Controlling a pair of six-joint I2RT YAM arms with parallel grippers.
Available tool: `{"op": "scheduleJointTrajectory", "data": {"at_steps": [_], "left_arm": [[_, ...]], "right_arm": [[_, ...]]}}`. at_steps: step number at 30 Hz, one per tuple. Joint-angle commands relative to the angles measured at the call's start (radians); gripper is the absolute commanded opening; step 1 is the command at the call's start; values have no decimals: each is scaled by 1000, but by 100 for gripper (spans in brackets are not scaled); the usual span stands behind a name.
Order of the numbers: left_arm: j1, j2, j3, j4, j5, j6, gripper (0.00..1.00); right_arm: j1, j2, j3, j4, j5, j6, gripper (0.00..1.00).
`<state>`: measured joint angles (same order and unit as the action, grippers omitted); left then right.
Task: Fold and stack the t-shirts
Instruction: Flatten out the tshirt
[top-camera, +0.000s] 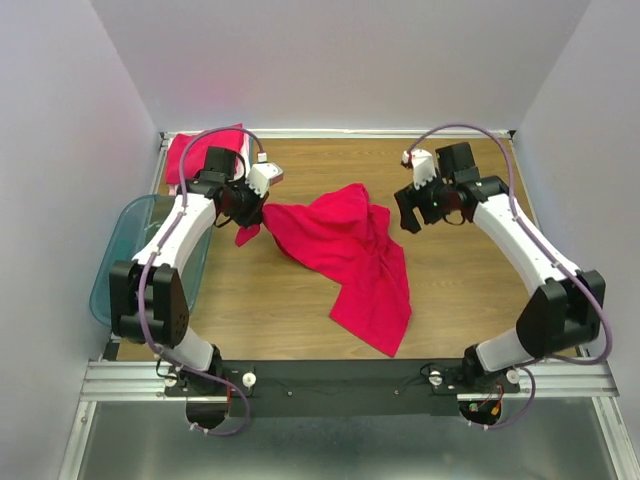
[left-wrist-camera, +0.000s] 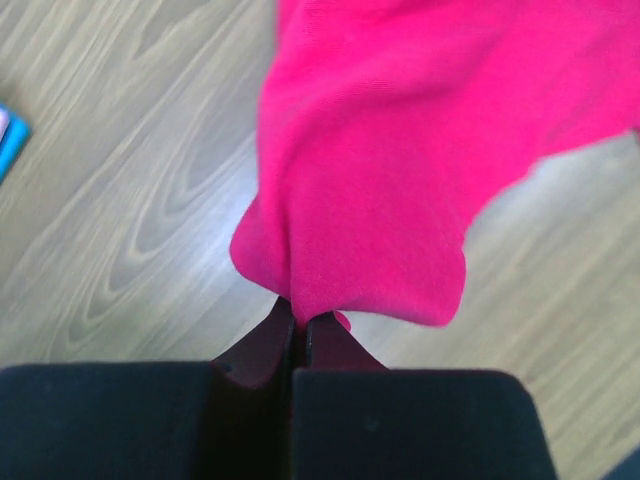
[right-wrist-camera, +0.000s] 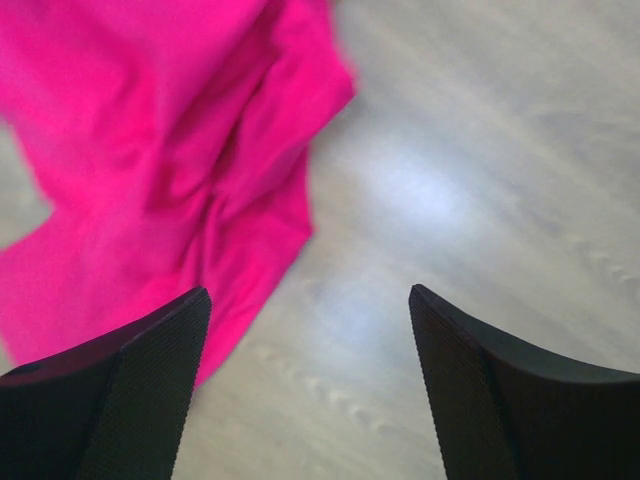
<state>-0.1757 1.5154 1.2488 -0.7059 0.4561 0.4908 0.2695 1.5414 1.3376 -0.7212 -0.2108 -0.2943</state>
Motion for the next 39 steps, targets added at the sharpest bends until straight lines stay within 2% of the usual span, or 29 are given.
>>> {"op": "scheduleJointTrajectory", "data": {"at_steps": [1, 6, 10, 13, 18, 21, 26, 29, 33, 39], "left_arm": [[19, 87, 26, 95, -69, -64, 0], [48, 209, 101, 72, -117, -78, 0], [47, 216, 113, 57, -120, -72, 0], [48, 216, 104, 56, -111, -75, 0], [47, 206, 61, 46, -97, -52, 0], [47, 201, 47, 40, -103, -46, 0], [48, 207, 43, 25, -115, -37, 0], [48, 207, 43, 23, -120, -38, 5], [48, 207, 38, 22, -120, -38, 18], [48, 219, 54, 10, -122, -34, 19]], "right_arm": [[25, -63, -119, -113, -105, -35, 86], [62, -69, -178, -196, -183, -48, 80], [216, -130, -253, -207, -161, -51, 76], [301, -109, -279, -201, -89, -34, 74], [307, -17, -284, -147, 25, -23, 73], [310, 11, -281, -149, -15, -29, 73], [421, 22, -299, -149, 13, -45, 74], [488, 25, -307, -152, 40, -54, 73], [546, 60, -316, -149, 88, -60, 72], [548, 192, -328, -66, 258, -63, 65]]}}
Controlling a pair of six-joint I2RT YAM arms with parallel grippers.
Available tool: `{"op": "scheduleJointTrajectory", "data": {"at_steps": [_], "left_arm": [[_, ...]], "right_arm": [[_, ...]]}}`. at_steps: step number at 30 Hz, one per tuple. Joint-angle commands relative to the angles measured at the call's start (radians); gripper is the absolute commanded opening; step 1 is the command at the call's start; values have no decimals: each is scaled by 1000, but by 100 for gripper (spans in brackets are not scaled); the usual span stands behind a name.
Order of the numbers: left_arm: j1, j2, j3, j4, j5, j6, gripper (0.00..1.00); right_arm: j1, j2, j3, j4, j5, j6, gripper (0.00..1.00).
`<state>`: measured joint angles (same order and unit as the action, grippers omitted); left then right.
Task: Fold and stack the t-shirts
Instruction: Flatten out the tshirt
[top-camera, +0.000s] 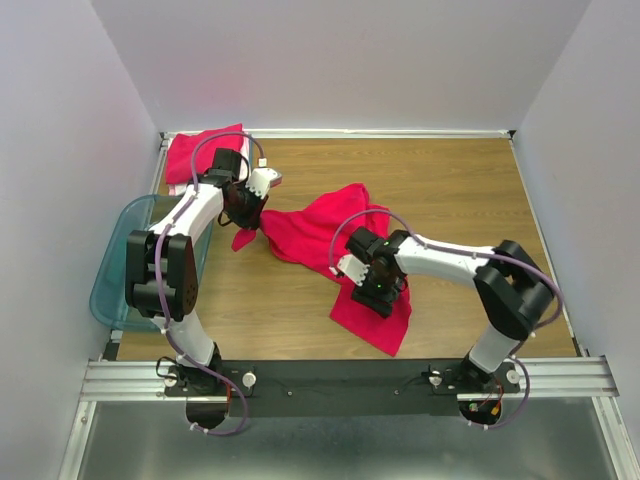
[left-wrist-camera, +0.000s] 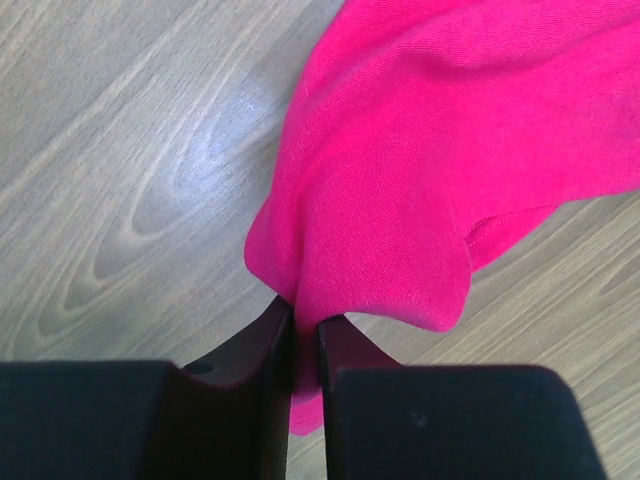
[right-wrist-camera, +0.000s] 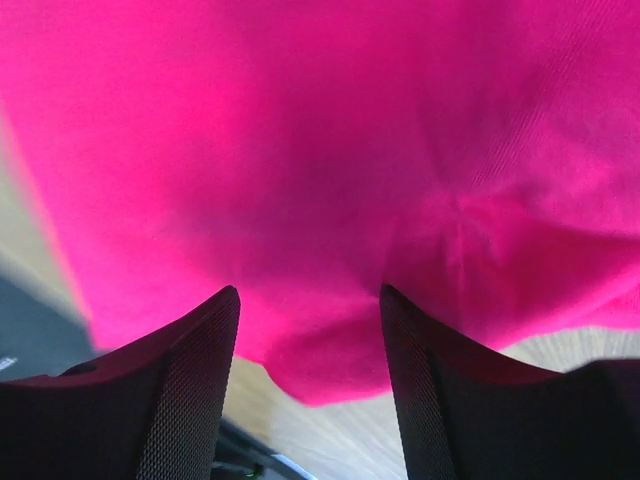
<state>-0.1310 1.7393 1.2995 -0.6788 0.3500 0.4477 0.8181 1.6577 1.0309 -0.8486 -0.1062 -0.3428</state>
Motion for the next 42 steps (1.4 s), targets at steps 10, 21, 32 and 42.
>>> {"op": "scheduleJointTrajectory", "data": {"at_steps": [10, 21, 32, 42], "left_arm": [[7, 40, 37, -13, -34, 32, 21], [14, -87, 24, -108, 52, 115, 70], [37, -155, -101, -123, 81, 126, 70], [83, -185, -180, -114, -15, 151, 72]], "right_arm": [[-341, 108, 50, 91, 180, -134, 64], [-356, -258, 38, -82, -55, -231, 69], [-344, -253, -161, -112, -44, -331, 64], [-300, -210, -317, 35, 68, -340, 68]]}}
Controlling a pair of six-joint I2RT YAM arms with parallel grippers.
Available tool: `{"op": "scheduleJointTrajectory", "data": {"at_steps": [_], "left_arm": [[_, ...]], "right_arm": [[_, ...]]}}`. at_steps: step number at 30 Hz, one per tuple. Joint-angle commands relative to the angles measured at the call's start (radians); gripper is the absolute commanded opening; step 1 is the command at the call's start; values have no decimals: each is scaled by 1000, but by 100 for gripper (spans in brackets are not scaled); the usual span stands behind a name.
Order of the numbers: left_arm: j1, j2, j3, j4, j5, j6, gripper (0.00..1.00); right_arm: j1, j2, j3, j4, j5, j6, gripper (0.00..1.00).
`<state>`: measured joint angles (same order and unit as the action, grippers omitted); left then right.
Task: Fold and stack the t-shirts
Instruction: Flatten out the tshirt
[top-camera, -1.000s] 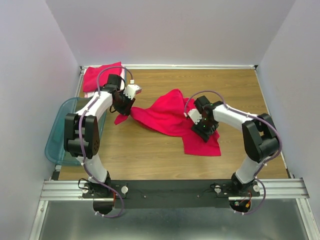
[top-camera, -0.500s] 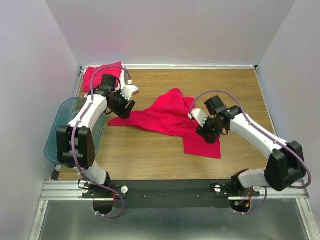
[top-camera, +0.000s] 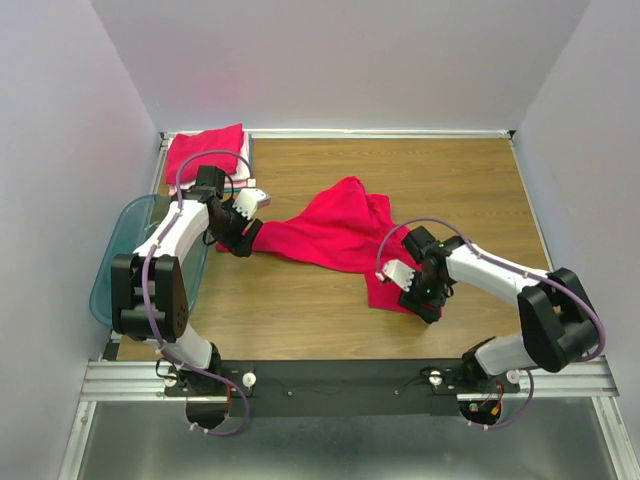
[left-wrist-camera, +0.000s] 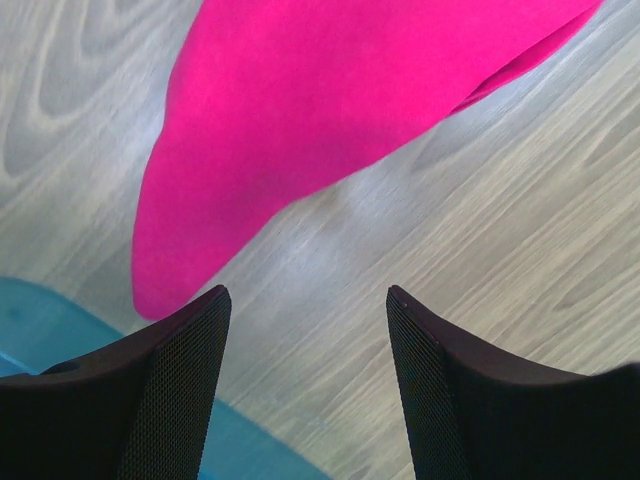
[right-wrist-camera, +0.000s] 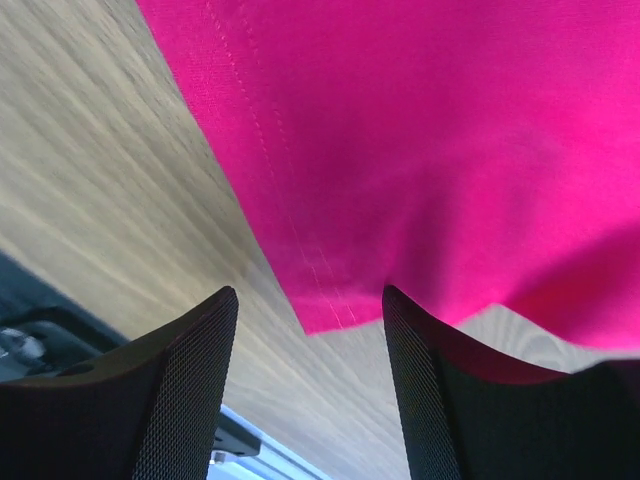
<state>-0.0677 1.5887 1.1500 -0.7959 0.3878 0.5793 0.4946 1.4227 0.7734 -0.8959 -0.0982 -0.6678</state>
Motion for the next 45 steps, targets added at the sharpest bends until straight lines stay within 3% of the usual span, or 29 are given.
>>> {"op": "scheduleJointTrajectory", "data": {"at_steps": [1, 4, 7, 10, 11, 17, 25, 37, 41, 45], "left_arm": [[26, -39, -36, 7, -81, 22, 72], [26, -39, -48, 23, -112, 31, 72], [26, -21, -44, 32, -150, 71, 72], [26, -1, -26, 34, -187, 125, 70], [26, 8, -23, 35, -210, 167, 69], [23, 86, 19, 46, -331, 238, 64], [13, 175, 28, 44, -362, 286, 60], [6, 238, 14, 66, -423, 291, 42], [6, 223, 40, 58, -399, 290, 25], [6, 189, 115, -17, -310, 290, 1]], "right_arm": [[41, 30, -72, 97, 67, -12, 68], [61, 42, -105, 143, 94, 13, 61], [64, 50, -106, 150, 124, 33, 37], [64, 32, -105, 149, 140, 43, 19], [65, 22, -105, 149, 143, 46, 1], [64, -33, -97, 140, 147, 82, 0], [62, -85, -42, 109, 143, 122, 1], [52, -122, -16, 98, 163, 135, 1], [24, -148, 26, 98, 173, 132, 1], [-54, -166, 153, 100, 152, 113, 1]]}}
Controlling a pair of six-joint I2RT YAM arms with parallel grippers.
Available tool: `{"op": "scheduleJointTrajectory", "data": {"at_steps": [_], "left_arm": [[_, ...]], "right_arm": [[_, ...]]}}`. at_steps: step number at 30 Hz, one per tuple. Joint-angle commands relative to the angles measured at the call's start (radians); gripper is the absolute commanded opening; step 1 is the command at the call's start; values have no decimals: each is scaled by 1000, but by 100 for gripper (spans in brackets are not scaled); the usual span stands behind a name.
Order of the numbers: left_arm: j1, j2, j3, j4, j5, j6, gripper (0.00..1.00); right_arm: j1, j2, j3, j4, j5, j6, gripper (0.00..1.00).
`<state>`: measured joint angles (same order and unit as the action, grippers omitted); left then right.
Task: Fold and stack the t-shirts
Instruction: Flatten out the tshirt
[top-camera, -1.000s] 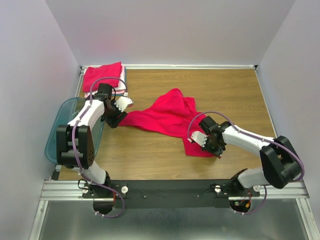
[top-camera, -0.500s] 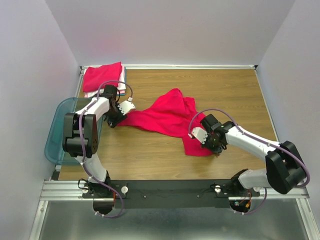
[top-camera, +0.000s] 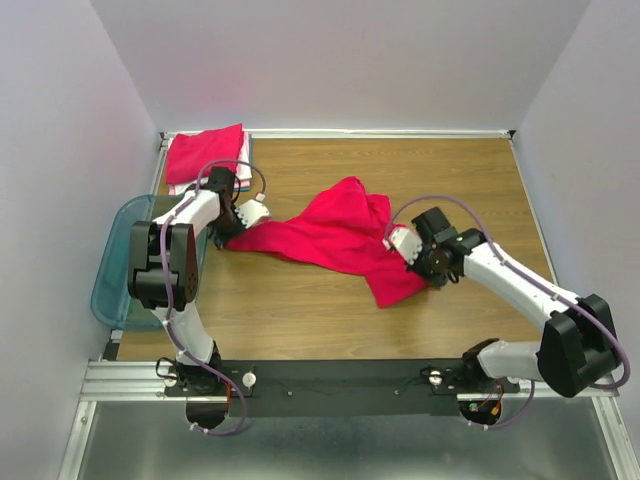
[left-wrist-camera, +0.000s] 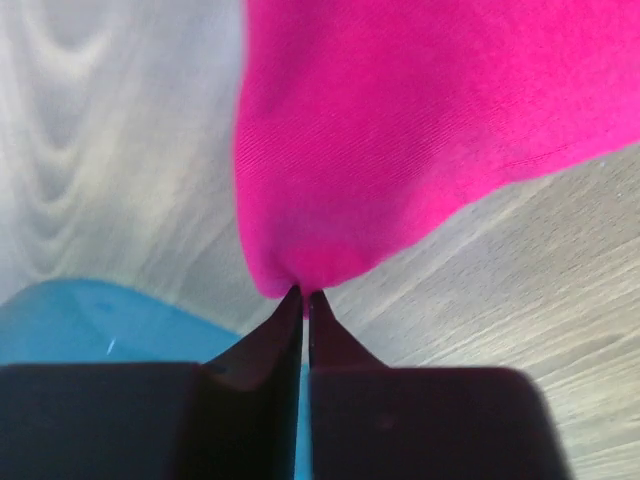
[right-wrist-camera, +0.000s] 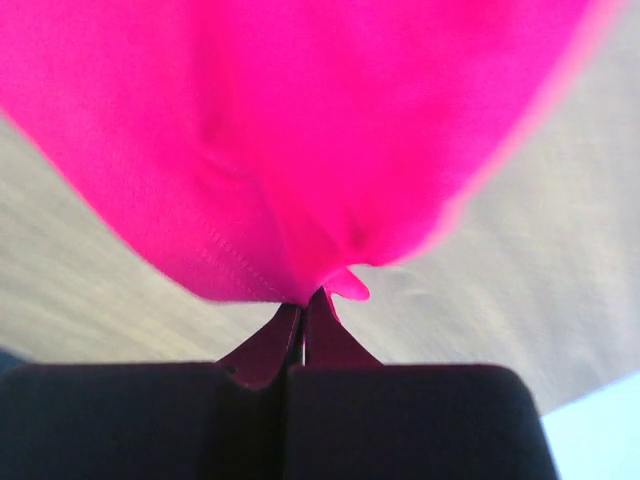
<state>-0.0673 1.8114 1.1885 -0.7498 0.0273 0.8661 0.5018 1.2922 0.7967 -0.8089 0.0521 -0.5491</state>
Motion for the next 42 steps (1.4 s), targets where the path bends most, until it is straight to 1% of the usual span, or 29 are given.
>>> {"op": "scheduleJointTrajectory", "data": {"at_steps": [1, 2, 4, 5, 6, 7, 8, 9, 10, 11, 14, 15, 18, 19, 20, 22, 23, 25, 26, 31, 36, 42], "left_arm": [[6, -41, 97, -75, 68, 4, 0], [6, -53, 135, -88, 98, 1, 0], [6, -64, 207, -128, 129, -4, 0], [7, -72, 235, -146, 150, -19, 0], [8, -75, 265, -146, 167, -27, 0], [8, -80, 333, -164, 190, -47, 0], [8, -84, 365, -167, 191, -47, 0], [8, -86, 402, -172, 213, -71, 0], [8, -87, 475, -172, 236, -88, 0], [8, -90, 509, -169, 243, -108, 0], [8, -112, 635, -126, 266, -186, 0], [8, -121, 657, -81, 269, -232, 0], [8, -144, 744, -53, 289, -275, 0], [8, -144, 767, -43, 293, -291, 0], [8, -152, 802, -37, 298, -314, 0], [8, -170, 812, 16, 301, -346, 0], [8, -199, 803, 39, 304, -369, 0], [8, -218, 804, 75, 313, -383, 0], [8, -227, 810, 78, 315, -394, 0], [8, -264, 820, 107, 304, -401, 0], [8, -342, 769, 170, 278, -404, 0], [8, -380, 784, 182, 272, -417, 0]], "right_arm": [[-83, -39, 130, 13, -6, -12, 1], [-129, -37, 192, 13, -11, -18, 0], [-176, -30, 260, 13, -29, -37, 1], [-227, -19, 341, 13, -43, -47, 1], [-252, -10, 381, 13, -43, -52, 1], [-297, -1, 474, 13, -47, -52, 1], [-298, 12, 475, 14, -66, -52, 1], [-339, 36, 571, 14, -80, -49, 1], [-374, 51, 655, 17, -87, -48, 0], [-391, 64, 705, 25, -87, -45, 1], [-434, 119, 835, 59, -67, -37, 1], [-443, 152, 916, 71, -61, -34, 0], [-457, 199, 1039, 77, -58, -35, 1], [-459, 211, 1112, 79, -31, -38, 1], [-459, 235, 1145, 85, -25, -37, 1], [-460, 257, 1214, 93, -3, -38, 0], [-459, 277, 1283, 97, 6, -40, 1], [-460, 300, 1347, 105, 35, -44, 0], [-460, 317, 1410, 108, 46, -51, 1], [-460, 335, 1512, 163, 107, -95, 1], [-460, 309, 1521, 241, 147, -150, 1], [-460, 285, 1510, 306, 173, -218, 1]]}}
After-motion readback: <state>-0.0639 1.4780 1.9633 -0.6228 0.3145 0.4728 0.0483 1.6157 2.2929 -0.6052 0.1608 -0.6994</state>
